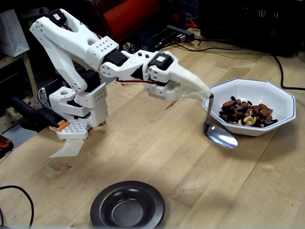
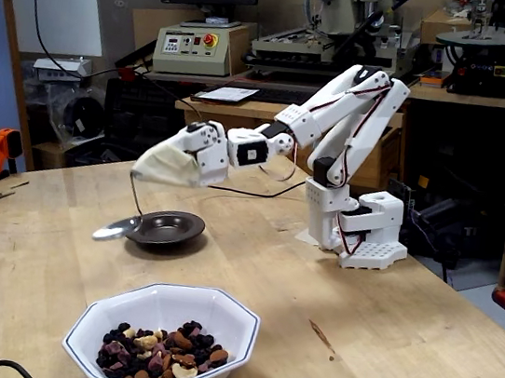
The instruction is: Use spoon to transfer food from the white bowl to brown plate
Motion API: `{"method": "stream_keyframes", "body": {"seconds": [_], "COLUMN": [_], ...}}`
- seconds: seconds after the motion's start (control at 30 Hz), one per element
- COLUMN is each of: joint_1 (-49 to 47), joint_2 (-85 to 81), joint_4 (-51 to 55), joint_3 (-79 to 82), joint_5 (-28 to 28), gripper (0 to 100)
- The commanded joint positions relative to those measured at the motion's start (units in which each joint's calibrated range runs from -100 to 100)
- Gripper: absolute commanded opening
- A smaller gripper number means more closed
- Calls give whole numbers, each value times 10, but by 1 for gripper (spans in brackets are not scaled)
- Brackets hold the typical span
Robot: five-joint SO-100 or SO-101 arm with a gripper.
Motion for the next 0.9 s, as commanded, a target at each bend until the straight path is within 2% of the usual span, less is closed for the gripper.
{"method": "stream_keyframes", "body": {"seconds": [0.0, 0.2, 0.37, 0.5, 0.67, 0.87], "joint_1": [-5, -5, -8, -53, -116, -137], "joint_2": [7, 9, 44, 65, 73, 73], "joint_4": [-81, -198, -208, -209, -209, -209], "joint_3": [25, 75, 106, 112, 108, 107], "joint_5": [4, 9, 30, 49, 49, 49], "gripper": [4, 4, 4, 4, 4, 4]}}
